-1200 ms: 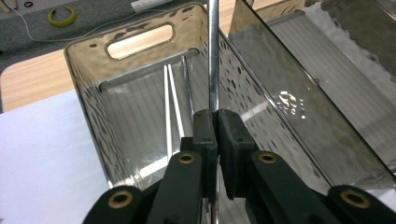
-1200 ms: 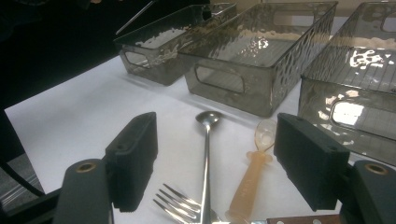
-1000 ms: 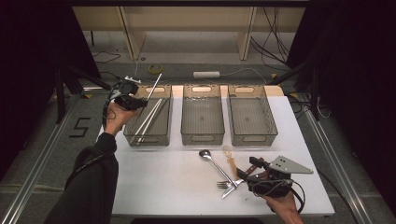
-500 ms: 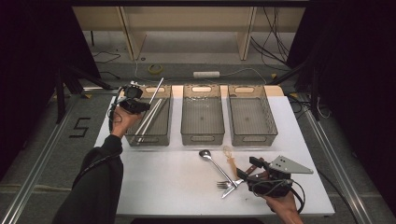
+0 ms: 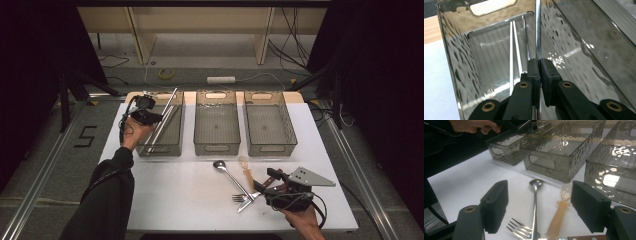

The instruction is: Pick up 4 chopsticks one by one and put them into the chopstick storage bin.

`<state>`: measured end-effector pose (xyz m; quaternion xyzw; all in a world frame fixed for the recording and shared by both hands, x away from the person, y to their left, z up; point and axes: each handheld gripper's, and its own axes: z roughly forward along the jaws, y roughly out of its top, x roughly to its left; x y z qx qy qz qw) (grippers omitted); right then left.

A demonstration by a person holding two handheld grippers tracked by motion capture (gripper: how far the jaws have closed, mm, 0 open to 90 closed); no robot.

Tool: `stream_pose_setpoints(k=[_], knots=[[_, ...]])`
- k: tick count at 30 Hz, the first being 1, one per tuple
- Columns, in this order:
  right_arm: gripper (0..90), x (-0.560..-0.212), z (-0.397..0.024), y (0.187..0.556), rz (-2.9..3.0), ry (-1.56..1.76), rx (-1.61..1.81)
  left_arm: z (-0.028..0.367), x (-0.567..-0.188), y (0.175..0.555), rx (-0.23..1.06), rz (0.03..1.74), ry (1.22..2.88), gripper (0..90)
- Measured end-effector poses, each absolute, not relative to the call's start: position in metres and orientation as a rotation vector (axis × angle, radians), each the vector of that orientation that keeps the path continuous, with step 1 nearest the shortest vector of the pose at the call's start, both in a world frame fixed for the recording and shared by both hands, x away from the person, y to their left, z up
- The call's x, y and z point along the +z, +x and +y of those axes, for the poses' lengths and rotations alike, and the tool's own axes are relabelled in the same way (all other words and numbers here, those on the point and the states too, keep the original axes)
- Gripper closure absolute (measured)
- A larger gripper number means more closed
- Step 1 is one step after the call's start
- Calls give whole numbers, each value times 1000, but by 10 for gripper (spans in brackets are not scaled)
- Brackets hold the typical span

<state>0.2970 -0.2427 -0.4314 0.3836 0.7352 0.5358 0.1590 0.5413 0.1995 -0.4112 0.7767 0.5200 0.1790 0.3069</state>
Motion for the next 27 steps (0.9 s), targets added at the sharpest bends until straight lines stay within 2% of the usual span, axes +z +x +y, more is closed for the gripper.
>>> stream_pose_setpoints(k=[21, 27], knots=[[314, -431, -243, 297, 2101, 1095, 1531, 198, -422, 544, 429, 1442, 2087, 837], [314, -431, -243, 297, 2101, 1097, 1532, 199, -414, 542, 442, 1440, 2053, 666]])
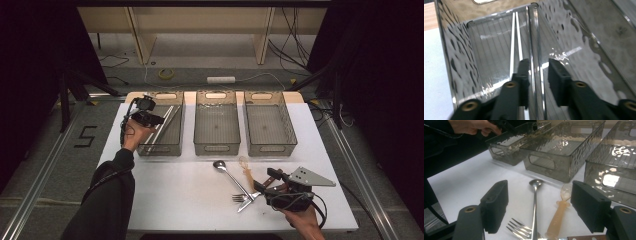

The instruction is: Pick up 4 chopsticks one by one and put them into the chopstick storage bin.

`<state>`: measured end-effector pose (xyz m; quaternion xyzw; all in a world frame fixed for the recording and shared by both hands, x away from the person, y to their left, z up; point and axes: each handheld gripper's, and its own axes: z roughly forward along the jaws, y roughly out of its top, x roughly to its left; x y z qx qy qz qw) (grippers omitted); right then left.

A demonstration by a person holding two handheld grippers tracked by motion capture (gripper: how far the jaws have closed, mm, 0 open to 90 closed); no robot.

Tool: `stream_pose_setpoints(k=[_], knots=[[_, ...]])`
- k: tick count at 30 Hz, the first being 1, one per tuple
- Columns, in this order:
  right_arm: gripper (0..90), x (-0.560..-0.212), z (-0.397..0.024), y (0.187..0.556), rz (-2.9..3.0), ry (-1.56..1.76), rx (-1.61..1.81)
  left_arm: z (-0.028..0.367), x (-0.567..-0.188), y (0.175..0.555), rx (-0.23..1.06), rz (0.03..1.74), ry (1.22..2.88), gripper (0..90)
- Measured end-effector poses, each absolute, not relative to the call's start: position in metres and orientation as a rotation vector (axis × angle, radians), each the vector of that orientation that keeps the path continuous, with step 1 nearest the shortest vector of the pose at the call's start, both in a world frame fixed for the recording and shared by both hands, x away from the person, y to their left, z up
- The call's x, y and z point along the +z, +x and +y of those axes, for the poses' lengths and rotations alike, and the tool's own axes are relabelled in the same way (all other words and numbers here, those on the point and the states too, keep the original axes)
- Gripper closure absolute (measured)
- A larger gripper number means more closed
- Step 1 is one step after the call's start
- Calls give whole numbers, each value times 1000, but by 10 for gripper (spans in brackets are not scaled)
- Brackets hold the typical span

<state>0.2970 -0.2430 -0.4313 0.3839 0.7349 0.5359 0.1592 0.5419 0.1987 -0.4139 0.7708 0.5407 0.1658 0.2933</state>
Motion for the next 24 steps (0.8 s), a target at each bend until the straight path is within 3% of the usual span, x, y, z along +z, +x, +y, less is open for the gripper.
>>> stream_pose_setpoints(k=[10, 24], knots=[[314, -431, -242, 297, 2105, 1094, 1527, 195, -389, 511, 405, 1351, 1993, 433], [329, -429, -235, 297, 2148, 1089, 1485, 191, -388, 441, 401, 1180, 1888, 309]])
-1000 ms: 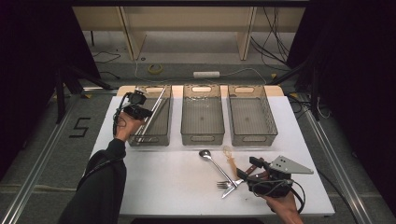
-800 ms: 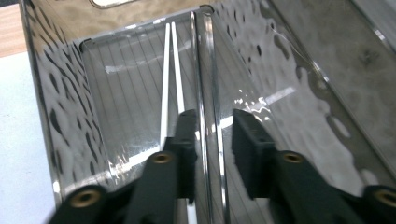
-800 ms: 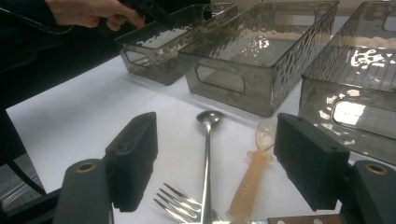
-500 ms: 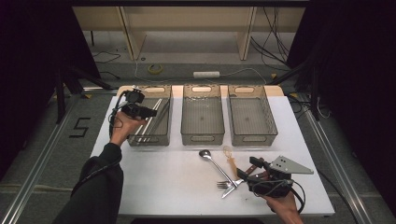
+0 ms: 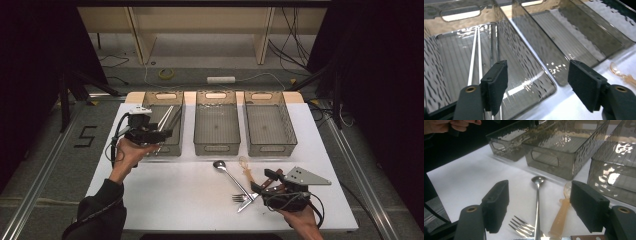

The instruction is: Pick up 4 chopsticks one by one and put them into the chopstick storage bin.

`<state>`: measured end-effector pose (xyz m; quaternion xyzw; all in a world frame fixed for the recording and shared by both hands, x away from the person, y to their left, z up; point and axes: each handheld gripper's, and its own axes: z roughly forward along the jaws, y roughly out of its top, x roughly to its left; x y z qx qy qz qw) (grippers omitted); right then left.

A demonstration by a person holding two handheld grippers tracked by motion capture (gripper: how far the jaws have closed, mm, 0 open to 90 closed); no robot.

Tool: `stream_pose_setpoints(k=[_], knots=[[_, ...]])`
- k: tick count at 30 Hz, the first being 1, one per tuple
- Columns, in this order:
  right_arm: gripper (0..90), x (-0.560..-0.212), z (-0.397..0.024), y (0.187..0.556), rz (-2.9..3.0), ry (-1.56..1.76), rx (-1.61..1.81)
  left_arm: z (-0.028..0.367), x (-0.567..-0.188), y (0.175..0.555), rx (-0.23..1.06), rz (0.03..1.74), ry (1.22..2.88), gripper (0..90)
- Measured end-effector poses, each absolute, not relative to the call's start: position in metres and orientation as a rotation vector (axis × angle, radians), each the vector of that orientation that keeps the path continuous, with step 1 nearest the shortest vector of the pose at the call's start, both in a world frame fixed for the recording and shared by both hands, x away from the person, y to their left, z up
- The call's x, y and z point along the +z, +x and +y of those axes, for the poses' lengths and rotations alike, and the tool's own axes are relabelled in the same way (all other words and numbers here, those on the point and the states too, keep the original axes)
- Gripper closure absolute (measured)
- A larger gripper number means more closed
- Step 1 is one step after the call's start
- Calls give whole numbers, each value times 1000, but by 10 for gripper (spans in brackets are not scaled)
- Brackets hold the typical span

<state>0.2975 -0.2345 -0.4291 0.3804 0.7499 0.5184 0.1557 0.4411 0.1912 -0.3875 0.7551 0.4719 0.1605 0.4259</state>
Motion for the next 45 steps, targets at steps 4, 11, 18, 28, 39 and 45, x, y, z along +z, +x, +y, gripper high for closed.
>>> stream_pose_setpoints(k=[4, 11, 18, 28, 39, 45], knots=[[339, -429, -228, 301, 2189, 1088, 1463, 190, -394, 421, 400, 1138, 1855, 279], [341, -432, -219, 307, 2250, 1088, 1405, 188, -410, 389, 375, 1069, 1820, 253], [351, -433, -210, 314, 2296, 1084, 1341, 187, -425, 364, 368, 1024, 1807, 232], [367, -440, -196, 327, 2363, 1086, 1294, 186, -423, 343, 415, 971, 1802, 206], [380, -443, -189, 337, 2407, 1097, 1254, 189, -424, 332, 428, 955, 1781, 189], [390, -445, -183, 339, 2443, 1088, 1215, 191, -423, 328, 446, 948, 1776, 182]])
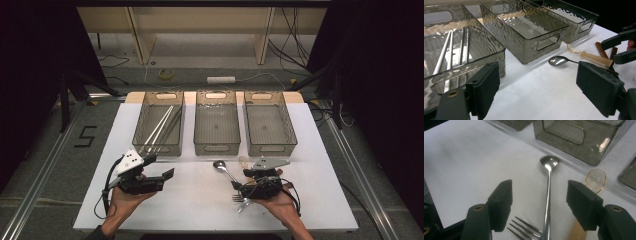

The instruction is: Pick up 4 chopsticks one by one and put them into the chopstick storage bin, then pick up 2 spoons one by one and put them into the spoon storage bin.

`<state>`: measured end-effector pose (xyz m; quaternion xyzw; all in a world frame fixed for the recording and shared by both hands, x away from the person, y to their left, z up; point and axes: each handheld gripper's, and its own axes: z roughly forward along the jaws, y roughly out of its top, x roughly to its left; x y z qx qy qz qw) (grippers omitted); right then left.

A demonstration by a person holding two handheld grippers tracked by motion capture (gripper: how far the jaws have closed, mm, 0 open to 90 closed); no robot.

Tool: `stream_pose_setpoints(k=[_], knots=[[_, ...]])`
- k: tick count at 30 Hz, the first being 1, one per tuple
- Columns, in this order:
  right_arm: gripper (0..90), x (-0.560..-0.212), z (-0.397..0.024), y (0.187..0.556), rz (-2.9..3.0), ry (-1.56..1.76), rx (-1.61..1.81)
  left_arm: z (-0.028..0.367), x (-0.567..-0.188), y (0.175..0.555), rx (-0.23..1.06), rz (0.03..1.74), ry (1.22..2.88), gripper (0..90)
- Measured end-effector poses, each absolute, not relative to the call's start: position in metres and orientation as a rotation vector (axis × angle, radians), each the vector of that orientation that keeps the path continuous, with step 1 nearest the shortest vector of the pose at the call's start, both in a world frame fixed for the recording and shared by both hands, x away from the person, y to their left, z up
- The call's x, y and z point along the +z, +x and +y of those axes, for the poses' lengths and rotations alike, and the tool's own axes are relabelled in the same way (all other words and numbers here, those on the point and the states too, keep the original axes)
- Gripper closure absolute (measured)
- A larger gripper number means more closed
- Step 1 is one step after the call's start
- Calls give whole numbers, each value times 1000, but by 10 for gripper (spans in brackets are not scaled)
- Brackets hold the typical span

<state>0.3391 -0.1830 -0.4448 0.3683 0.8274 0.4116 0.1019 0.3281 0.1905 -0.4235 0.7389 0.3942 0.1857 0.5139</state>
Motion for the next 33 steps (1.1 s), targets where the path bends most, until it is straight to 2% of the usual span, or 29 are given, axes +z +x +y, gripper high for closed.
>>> stream_pose_setpoints(k=[10, 23, 33], knots=[[433, -448, -181, 345, 2466, 1100, 1194, 194, -422, 324, 467, 945, 1755, 172], [574, -450, -180, 354, 2504, 1136, 1116, 196, -421, 316, 488, 945, 1737, 167], [619, -455, -174, 355, 2539, 1146, 1032, 194, -419, 309, 488, 922, 1737, 161]])
